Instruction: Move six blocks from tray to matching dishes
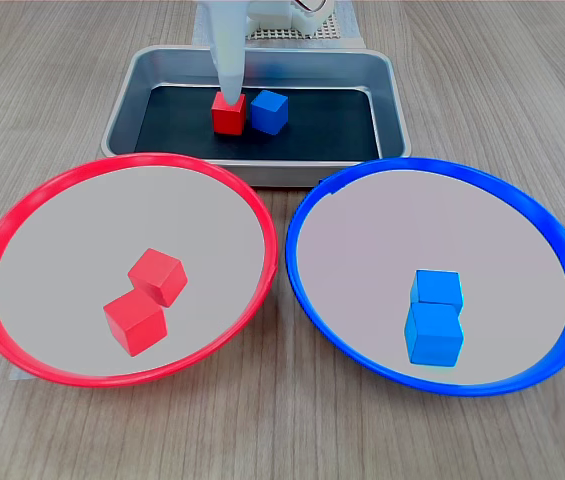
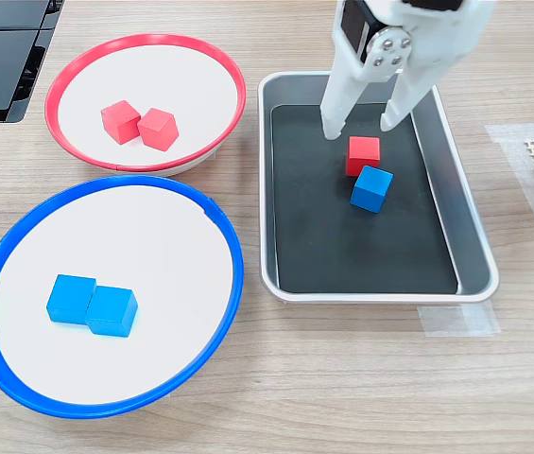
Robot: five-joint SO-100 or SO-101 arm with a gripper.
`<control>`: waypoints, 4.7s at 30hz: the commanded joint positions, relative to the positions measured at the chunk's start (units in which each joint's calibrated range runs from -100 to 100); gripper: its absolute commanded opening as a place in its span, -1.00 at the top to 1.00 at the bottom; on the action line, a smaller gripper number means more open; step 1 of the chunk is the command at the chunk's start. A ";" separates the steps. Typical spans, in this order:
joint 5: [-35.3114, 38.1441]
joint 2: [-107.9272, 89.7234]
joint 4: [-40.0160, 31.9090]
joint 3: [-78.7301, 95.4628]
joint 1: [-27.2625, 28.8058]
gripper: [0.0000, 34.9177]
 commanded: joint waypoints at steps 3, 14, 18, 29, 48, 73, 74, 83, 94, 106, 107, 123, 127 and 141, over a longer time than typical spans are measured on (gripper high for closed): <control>-3.57 -0.31 -1.45 0.64 -0.27 0.15; -1.90 3.36 -5.99 6.19 0.67 0.35; -2.30 4.04 -7.72 6.47 0.67 0.52; -3.22 9.07 -4.75 -23.94 -2.63 0.99; -2.93 21.27 -12.92 -33.41 1.14 0.37; 24.42 -3.63 -11.11 12.20 -8.37 0.02; 24.76 -3.63 -11.36 12.75 -8.37 0.05; 25.01 -3.72 -11.03 10.56 -9.87 0.99; 8.16 8.39 -24.23 -18.29 -25.22 0.99; 8.74 13.34 -27.78 -18.57 -25.59 -0.26; 8.74 10.10 -28.03 -15.93 -24.74 -0.06; -11.82 -59.24 -46.19 50.53 -9.03 0.99; -11.23 -68.62 -37.19 55.53 -8.93 0.99; -13.19 -78.35 -21.10 55.90 -8.46 0.98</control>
